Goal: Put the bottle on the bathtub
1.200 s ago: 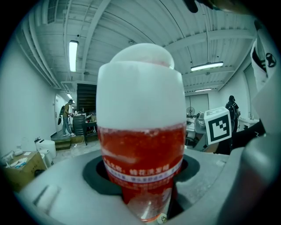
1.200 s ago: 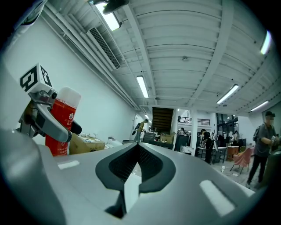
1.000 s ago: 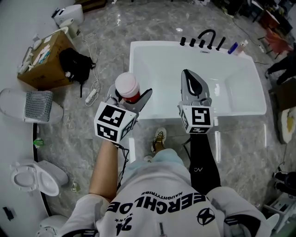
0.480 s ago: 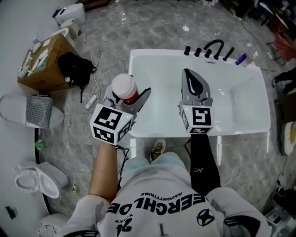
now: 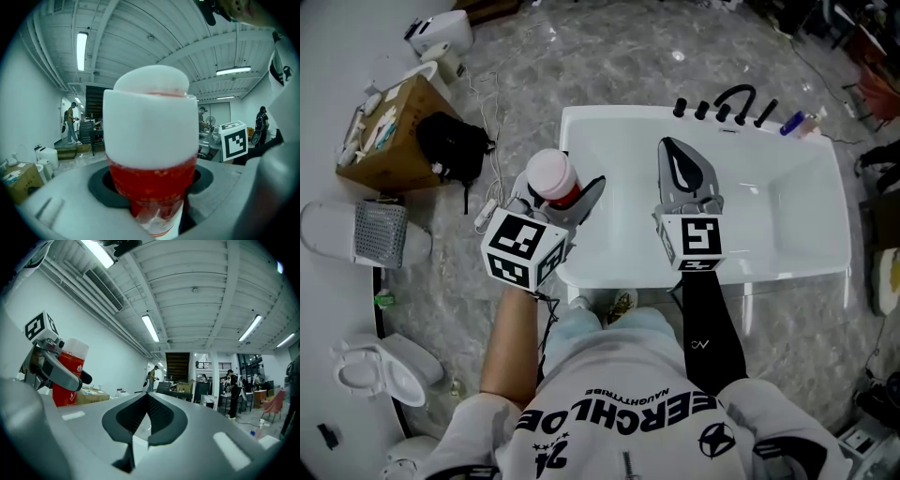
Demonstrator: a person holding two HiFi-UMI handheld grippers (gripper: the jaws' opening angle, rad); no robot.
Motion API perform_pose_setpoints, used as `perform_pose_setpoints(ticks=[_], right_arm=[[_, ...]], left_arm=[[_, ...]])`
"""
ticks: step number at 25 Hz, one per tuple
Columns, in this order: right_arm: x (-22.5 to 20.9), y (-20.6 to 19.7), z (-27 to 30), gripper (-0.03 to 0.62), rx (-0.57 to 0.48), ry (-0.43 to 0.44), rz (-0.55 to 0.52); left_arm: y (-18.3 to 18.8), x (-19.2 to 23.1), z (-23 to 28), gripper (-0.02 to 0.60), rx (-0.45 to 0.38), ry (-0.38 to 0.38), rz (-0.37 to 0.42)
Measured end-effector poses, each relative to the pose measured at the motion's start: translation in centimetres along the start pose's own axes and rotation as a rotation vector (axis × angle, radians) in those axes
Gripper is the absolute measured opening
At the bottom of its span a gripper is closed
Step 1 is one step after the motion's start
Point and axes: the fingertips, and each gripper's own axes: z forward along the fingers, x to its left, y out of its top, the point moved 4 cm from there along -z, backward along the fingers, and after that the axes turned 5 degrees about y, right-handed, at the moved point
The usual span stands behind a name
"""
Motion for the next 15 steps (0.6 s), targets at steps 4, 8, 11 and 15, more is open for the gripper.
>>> perform_pose_setpoints(ticks=[4,8,11,15], right_arm=[[0.3,-0.1,0.2,0.031,0.000,0.008,-0.012],[0.4,-0.1,0.8,0.032,0.002,0.027,-0.023],[0.8,-0.5,2.2,0.050,0.031,0.038,-0.055],[0.3,-1.4,4.5,0.067,0.043,0.021,-0.045]], left_arm=[[0.1,0.3,0.5,0.400,-0.010,-0.010,0.008],[0.4,0.7,1.5,0.400,-0.030,-0.018,0.016],[0.3,1.6,2.9,0.400,-0.021,-0.042,0.020],[0.0,3.6,5.3,0.400,-0.027,-0.072,0.050]])
